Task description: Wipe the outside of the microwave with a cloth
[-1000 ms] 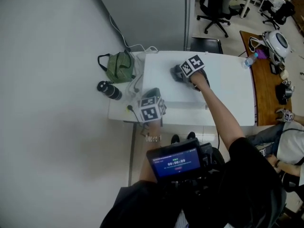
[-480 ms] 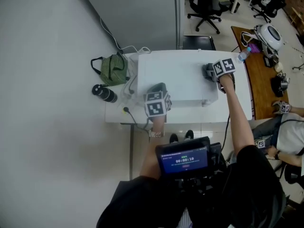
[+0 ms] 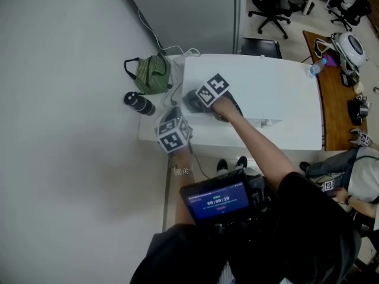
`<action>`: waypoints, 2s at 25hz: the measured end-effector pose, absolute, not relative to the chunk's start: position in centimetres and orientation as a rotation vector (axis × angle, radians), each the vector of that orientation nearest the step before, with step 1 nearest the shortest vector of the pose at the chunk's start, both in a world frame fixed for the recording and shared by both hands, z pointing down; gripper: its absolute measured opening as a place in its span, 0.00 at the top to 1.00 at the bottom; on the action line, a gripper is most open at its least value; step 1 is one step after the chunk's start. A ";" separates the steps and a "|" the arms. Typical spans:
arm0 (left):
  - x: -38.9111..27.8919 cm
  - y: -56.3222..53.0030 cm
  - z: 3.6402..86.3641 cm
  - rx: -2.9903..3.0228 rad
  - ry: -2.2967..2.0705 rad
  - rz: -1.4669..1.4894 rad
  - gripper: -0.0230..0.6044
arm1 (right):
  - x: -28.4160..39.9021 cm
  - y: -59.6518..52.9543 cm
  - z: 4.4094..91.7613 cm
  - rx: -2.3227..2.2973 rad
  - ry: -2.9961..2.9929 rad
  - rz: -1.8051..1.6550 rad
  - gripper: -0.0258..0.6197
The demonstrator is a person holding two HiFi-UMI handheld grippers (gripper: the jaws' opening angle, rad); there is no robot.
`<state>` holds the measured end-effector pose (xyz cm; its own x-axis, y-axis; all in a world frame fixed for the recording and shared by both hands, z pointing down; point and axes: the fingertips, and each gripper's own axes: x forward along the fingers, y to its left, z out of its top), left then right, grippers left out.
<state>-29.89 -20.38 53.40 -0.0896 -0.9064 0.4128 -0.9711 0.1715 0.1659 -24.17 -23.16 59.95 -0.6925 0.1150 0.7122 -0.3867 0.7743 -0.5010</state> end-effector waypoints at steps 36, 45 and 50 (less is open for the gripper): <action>-6.4 -19.4 54.4 2.268 -1.508 0.401 0.97 | 6.2 -18.5 57.8 1.133 -2.276 0.746 0.89; -4.5 -12.9 53.5 2.237 -1.670 0.495 0.97 | 0.9 -10.3 57.6 1.049 -2.403 0.643 0.88; -3.4 -10.8 52.8 2.247 -1.661 0.529 0.97 | -0.2 -8.5 56.6 1.068 -2.429 0.608 0.88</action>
<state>-3.43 -10.75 52.82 0.2651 -0.8480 0.4590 -0.9572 -0.2889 0.0192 -0.25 -8.49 56.56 -0.6189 -0.5786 0.5313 -0.7607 0.6101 -0.2217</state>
